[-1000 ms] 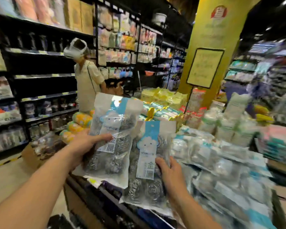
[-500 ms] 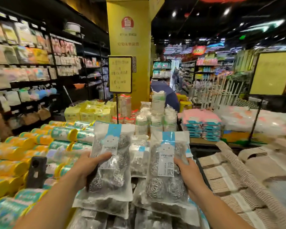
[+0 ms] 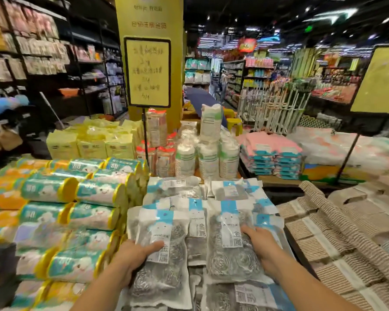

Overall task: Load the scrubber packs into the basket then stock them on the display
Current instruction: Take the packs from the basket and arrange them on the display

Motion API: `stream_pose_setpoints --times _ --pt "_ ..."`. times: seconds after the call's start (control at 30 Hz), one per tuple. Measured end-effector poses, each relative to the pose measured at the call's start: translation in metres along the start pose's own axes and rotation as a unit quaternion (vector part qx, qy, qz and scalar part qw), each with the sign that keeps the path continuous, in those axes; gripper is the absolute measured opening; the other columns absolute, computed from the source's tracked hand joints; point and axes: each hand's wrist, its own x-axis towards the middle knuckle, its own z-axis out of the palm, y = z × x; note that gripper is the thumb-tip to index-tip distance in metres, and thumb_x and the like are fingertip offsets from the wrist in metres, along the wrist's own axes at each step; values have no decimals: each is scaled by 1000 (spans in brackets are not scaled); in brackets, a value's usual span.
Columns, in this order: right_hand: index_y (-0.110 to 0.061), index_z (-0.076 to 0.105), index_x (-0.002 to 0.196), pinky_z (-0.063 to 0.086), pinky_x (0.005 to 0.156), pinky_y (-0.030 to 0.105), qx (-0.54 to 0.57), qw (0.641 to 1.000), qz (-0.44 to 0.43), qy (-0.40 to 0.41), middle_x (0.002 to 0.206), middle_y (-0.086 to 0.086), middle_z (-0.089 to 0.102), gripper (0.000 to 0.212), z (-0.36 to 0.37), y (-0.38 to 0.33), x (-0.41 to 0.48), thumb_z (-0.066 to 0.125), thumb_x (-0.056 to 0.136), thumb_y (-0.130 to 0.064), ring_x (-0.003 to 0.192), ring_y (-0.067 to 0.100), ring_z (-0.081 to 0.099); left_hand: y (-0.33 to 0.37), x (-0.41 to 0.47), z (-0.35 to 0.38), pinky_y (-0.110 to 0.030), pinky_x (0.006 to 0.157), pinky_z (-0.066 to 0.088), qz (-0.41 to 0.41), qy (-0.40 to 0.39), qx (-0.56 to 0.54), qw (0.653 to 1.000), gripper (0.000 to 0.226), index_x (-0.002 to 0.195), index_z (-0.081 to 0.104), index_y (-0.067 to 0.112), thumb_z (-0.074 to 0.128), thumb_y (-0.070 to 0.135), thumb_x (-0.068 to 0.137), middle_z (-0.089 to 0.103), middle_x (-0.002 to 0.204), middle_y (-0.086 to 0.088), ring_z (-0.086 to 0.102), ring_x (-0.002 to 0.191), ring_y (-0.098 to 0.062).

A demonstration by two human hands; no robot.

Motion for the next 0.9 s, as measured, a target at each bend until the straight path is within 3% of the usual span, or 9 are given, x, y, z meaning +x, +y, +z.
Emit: stream_pose_setpoints --times 0.07,0.13,0.2,0.3,0.4,0.57,0.73,0.9 --pt "-5 67 107 60 81 44 -46 998 -1 30 95 14 77 25 3 8 9 65 95 -27 89 33 73 -1 7 4 -38 83 58 9 3 70 997 90 103 68 9 96 57 32 74 94 -2 70 86 -24" --pt "-4 70 98 57 85 45 -135 988 -23 71 90 13 75 30 5 16 16 64 94 -34 87 32 71 -6 14 7 -37 84 58 15 3 150 989 109 108 68 12 87 75 21 74 102 0 70 91 -21" --pt "-6 69 96 56 86 45 -202 973 -53 99 92 12 73 32 7 18 16 63 93 -37 89 32 68 -2 12 9 -32 79 57 26 1 214 976 94 105 69 12 85 73 35 73 101 -1 69 90 -20" --pt "-8 63 108 52 82 38 -288 947 -77 115 103 10 70 41 7 21 17 61 91 -46 96 30 65 10 -1 11 -32 75 58 51 13 258 965 63 89 68 19 85 64 49 73 89 2 69 80 -16" --pt "-10 60 115 54 86 42 -328 935 -79 106 108 8 68 54 2 21 14 59 87 -56 98 29 65 13 -8 8 -35 76 60 71 9 258 963 80 104 67 21 84 67 40 75 92 8 70 81 -11" --pt "-9 52 128 52 84 40 -354 923 -107 108 120 10 64 65 -10 11 6 65 85 -56 106 30 62 20 -49 7 -27 78 41 87 46 290 952 90 140 45 9 84 51 70 57 137 -6 58 116 -25" --pt "-14 50 137 50 93 44 -384 888 -229 110 135 7 55 65 -4 -10 -21 61 89 -56 123 28 52 12 -93 -4 -33 84 46 101 101 278 950 91 140 43 9 80 56 71 54 139 -9 57 113 -26" --pt "-19 52 131 50 95 42 -366 860 -356 20 130 0 56 53 48 -30 -67 58 91 -54 121 21 53 -5 -150 -39 -42 96 48 106 196 238 945 95 146 40 13 77 60 72 48 145 -11 52 126 -30"
